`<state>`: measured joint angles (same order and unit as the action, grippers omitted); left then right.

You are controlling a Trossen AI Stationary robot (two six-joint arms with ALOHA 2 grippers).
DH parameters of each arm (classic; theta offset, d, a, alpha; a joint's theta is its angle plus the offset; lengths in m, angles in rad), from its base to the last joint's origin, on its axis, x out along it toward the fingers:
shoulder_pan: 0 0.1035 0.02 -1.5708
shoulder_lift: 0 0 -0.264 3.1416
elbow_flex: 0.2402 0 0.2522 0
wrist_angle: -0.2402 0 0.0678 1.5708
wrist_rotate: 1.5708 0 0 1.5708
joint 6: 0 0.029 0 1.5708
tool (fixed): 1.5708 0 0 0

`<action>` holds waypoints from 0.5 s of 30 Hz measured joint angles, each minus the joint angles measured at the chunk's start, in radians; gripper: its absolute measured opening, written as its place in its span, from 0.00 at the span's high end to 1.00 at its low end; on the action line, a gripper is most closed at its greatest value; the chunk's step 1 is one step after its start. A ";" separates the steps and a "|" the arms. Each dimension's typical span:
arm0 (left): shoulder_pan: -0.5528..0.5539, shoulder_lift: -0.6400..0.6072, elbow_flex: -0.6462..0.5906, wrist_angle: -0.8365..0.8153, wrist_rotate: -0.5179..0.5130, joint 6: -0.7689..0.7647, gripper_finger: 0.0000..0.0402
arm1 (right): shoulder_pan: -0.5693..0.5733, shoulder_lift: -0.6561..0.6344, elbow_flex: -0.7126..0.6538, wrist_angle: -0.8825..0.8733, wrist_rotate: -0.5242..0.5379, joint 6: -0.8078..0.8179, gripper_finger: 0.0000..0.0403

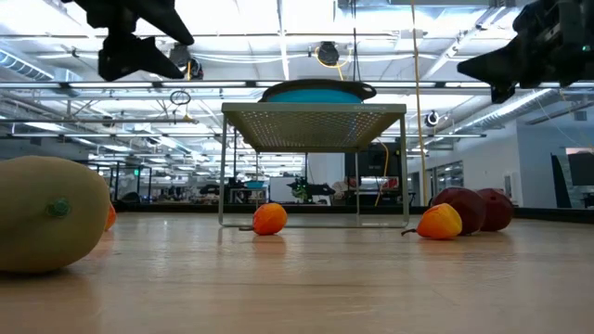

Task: Pick & Place Fruit
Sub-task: Put the pear into the blue strainer bowl on the shelf

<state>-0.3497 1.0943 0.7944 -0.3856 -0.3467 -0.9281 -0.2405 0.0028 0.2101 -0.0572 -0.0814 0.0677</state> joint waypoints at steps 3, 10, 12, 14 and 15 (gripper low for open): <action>-0.015 0.000 0.000 -0.004 -0.004 -0.106 0.42 | 0.000 0.000 -0.046 0.057 0.001 0.000 1.00; -0.045 0.000 0.000 -0.063 -0.002 -0.333 0.42 | 0.000 0.000 -0.124 0.160 0.000 0.025 1.00; -0.046 0.000 0.000 -0.080 0.006 -0.393 0.42 | 0.000 0.001 -0.134 0.168 0.000 0.026 1.00; -0.046 0.000 0.000 -0.114 0.006 -0.459 0.42 | 0.000 0.000 -0.138 0.176 0.001 0.026 1.00; -0.046 0.000 0.000 -0.132 0.006 -0.486 0.42 | 0.000 0.000 -0.139 0.172 0.001 0.026 1.00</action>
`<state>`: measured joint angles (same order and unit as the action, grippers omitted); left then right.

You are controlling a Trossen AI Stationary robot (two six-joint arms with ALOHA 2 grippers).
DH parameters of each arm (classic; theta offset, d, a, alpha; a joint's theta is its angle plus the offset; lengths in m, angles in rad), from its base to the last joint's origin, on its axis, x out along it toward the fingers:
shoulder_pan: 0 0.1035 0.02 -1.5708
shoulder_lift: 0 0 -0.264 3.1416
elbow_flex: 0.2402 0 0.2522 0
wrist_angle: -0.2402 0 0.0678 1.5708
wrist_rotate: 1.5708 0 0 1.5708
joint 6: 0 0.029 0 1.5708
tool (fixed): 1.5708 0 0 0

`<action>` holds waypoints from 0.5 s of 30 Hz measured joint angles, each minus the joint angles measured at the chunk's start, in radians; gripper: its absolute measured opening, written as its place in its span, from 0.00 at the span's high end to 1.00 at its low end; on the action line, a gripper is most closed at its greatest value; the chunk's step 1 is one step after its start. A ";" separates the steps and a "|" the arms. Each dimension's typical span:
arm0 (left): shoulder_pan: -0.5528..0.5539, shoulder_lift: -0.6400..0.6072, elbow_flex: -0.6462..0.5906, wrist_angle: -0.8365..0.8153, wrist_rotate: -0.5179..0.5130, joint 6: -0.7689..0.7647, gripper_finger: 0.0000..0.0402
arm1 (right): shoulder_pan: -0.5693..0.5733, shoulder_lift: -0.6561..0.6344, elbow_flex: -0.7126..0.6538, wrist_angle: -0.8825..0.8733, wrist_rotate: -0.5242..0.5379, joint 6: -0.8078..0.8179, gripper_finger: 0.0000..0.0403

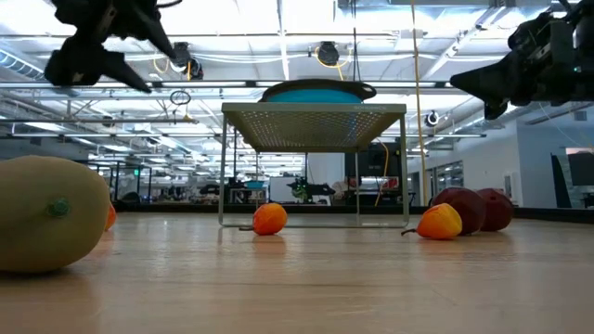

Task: Pick & Place Fruit
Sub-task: Put the pear into the blue strainer bowl on the shelf

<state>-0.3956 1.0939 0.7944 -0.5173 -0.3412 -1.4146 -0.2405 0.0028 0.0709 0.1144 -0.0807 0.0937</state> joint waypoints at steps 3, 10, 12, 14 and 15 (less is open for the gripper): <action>0.000 0.000 0.000 -0.049 0.001 -0.050 0.42 | 0.000 0.000 0.000 0.001 0.000 -0.001 1.00; 0.014 0.004 0.000 -0.135 0.043 -0.130 0.42 | 0.000 0.000 -0.002 -0.001 0.001 -0.003 1.00; 0.023 0.019 0.000 -0.162 0.065 -0.161 0.42 | 0.000 0.000 -0.003 -0.002 0.001 -0.003 1.00; 0.030 0.039 0.000 -0.190 0.099 -0.193 0.42 | 0.000 0.000 -0.003 -0.002 0.001 -0.003 1.00; 0.034 0.052 0.000 -0.193 0.117 -0.208 0.42 | 0.000 0.000 -0.003 -0.004 0.001 -0.003 1.00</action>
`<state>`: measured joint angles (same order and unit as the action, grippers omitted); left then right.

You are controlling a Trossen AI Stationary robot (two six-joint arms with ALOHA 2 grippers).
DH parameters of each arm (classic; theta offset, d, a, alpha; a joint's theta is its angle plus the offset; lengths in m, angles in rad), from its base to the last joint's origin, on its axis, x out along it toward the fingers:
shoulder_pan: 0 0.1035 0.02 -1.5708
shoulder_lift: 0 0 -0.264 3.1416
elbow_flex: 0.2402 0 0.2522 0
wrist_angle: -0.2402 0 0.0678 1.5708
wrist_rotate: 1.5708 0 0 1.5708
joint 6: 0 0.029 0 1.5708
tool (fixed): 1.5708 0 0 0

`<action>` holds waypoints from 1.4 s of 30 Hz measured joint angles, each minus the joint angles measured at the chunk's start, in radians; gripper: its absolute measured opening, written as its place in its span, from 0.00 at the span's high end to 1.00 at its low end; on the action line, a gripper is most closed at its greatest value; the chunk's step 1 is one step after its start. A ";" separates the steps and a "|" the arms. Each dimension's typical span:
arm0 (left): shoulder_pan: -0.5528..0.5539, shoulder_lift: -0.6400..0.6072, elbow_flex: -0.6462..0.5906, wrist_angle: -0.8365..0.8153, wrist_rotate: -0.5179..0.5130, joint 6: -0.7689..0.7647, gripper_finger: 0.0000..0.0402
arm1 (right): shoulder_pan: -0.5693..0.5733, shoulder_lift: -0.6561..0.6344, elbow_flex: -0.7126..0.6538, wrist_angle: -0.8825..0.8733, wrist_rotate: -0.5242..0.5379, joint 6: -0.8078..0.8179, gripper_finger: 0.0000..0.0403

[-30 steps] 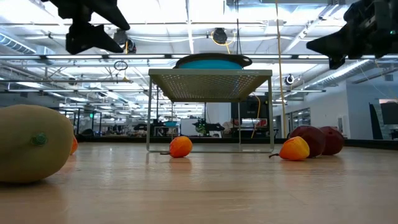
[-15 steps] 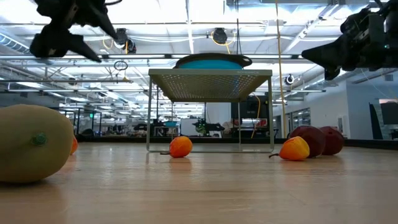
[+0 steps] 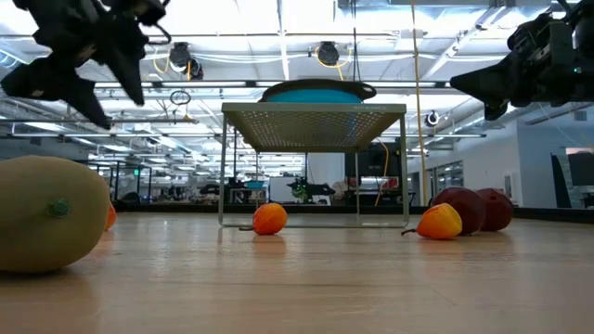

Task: Pick & Place Fruit
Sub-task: Put the pear into the blue strainer bowl on the shelf

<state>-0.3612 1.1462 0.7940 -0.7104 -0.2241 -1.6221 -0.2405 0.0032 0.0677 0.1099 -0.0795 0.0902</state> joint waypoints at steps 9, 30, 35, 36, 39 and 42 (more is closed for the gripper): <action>0.031 0.131 0.000 -0.002 0.167 -0.034 0.42 | 0.000 0.001 -0.001 -0.014 0.000 0.002 1.00; 0.040 0.205 0.000 -0.047 0.042 0.011 0.42 | 0.000 0.001 -0.002 -0.016 0.001 0.003 1.00; 0.048 0.269 -0.001 -0.036 0.091 0.017 0.42 | 0.000 0.001 -0.002 -0.017 0.001 0.003 1.00; 0.048 0.280 -0.001 -0.035 0.094 0.017 0.42 | 0.000 0.001 -0.002 -0.017 0.001 0.003 1.00; 0.049 0.305 -0.001 -0.028 0.094 0.023 0.42 | 0.000 0.001 -0.002 -0.017 0.001 0.003 1.00; 0.049 0.323 -0.001 -0.020 0.094 0.031 0.42 | 0.000 0.001 -0.002 -0.017 0.001 0.003 1.00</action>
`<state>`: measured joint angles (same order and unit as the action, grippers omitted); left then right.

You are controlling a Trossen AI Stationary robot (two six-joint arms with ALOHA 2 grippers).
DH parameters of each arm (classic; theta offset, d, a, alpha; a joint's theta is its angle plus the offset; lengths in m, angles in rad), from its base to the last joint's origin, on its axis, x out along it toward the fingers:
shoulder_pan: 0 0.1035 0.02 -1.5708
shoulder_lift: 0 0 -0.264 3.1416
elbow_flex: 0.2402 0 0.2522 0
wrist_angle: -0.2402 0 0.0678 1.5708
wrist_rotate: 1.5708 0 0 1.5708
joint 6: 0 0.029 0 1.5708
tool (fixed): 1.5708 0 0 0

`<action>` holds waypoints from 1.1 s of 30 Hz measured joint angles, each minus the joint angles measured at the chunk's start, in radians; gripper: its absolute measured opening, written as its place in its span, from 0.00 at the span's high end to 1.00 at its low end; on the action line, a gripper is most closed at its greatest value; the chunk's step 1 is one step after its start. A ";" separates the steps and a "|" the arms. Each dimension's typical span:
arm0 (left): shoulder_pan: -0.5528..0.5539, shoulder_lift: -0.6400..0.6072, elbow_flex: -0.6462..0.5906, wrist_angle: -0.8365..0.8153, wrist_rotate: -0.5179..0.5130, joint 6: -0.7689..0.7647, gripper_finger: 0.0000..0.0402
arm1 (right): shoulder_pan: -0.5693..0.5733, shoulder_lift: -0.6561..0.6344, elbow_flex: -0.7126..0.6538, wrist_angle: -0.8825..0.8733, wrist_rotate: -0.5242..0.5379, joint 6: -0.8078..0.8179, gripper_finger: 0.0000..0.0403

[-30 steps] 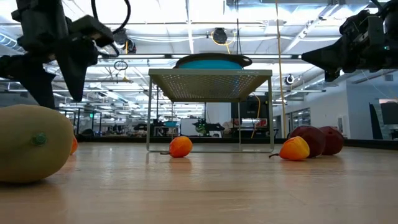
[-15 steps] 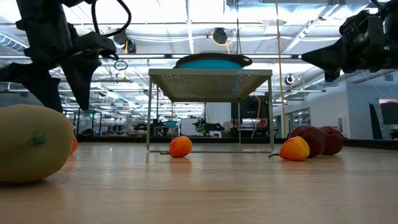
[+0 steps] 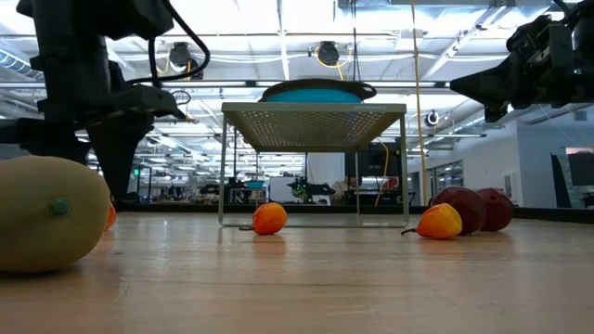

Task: Pick & Place Fruit
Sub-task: Put the pear into the blue strainer bowl on the shelf

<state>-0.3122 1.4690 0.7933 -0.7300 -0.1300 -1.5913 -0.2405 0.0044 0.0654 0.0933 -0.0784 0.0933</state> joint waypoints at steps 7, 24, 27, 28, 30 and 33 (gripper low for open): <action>0.000 0.000 0.000 -0.001 -0.009 0.029 0.42 | 0.000 0.000 0.000 0.000 0.004 0.000 1.00; 0.019 0.077 0.000 0.038 0.011 0.091 0.42 | 0.000 0.000 0.000 0.002 0.031 0.003 1.00; 0.018 0.078 0.000 0.032 0.041 0.100 0.42 | 0.000 0.000 0.000 0.002 0.034 0.002 1.00; 0.018 0.078 0.000 0.031 0.043 0.099 0.42 | 0.000 0.000 0.000 0.002 0.034 0.002 1.00; 0.019 0.078 0.000 0.030 0.043 0.099 0.42 | 0.000 0.000 0.000 0.002 0.034 0.001 1.00; 0.023 0.078 0.000 0.030 0.043 0.100 0.42 | 0.000 0.000 0.000 0.002 0.034 0.001 1.00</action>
<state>-0.2891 1.5467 0.7933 -0.6996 -0.0872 -1.4918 -0.2409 0.0044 0.0654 0.0956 -0.0448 0.0940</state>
